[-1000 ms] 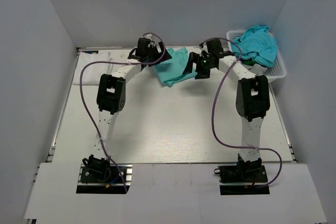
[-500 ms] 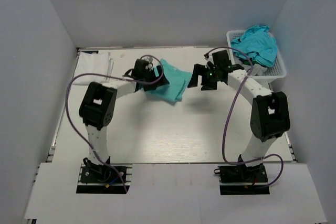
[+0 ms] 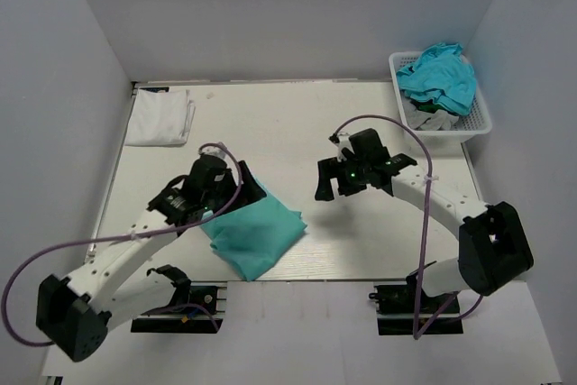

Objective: Fold and stack the t-shirts
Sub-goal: Smooth out wrinkles on the folded tshirt

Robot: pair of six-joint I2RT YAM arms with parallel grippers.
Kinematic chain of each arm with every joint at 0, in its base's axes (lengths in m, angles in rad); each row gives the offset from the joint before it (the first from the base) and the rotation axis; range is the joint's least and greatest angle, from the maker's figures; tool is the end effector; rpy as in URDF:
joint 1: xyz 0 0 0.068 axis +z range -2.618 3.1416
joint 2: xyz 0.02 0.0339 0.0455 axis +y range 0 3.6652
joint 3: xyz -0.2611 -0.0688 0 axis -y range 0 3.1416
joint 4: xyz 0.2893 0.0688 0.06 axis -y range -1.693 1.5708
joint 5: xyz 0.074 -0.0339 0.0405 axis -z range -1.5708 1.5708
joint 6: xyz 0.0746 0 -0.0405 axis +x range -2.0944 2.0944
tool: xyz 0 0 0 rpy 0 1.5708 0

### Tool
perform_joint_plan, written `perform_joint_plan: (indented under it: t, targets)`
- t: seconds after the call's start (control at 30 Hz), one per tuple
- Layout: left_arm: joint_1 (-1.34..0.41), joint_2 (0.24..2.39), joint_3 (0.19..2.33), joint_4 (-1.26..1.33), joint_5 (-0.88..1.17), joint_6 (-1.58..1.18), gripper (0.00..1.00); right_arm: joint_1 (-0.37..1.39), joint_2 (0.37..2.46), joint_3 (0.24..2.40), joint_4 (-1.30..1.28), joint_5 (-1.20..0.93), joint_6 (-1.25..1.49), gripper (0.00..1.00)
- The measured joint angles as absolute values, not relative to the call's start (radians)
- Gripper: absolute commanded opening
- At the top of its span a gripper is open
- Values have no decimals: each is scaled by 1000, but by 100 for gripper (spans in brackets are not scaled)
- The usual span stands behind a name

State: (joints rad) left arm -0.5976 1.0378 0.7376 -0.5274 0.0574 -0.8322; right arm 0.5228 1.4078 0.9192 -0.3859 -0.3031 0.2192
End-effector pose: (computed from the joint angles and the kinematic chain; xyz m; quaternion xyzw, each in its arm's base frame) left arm 0.2306 -0.1622 0.2008 -0.0987 0.9262 -0.2581 0.2566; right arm 0.2959 0.1962 0.1769 -0.1914 0.9108 0.2545 0.2629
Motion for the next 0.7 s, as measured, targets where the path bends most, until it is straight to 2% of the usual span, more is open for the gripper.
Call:
perform_joint_plan:
  t: [0.2, 0.53, 0.57, 0.7]
  targets:
    - [-591, 846, 760, -703, -102, -919, 100, 636, 1450, 977, -347, -259, 175, 91]
    - [-589, 850, 594, -930, -86, -1042, 90, 783, 1750, 1237, -266, -287, 142, 91]
    - [-589, 851, 594, -941, -86, -1052, 87, 796, 1777, 1259, -261, -295, 142, 85]
    - [-589, 857, 594, -972, -106, -1100, 85, 837, 1856, 1323, -250, -318, 149, 80]
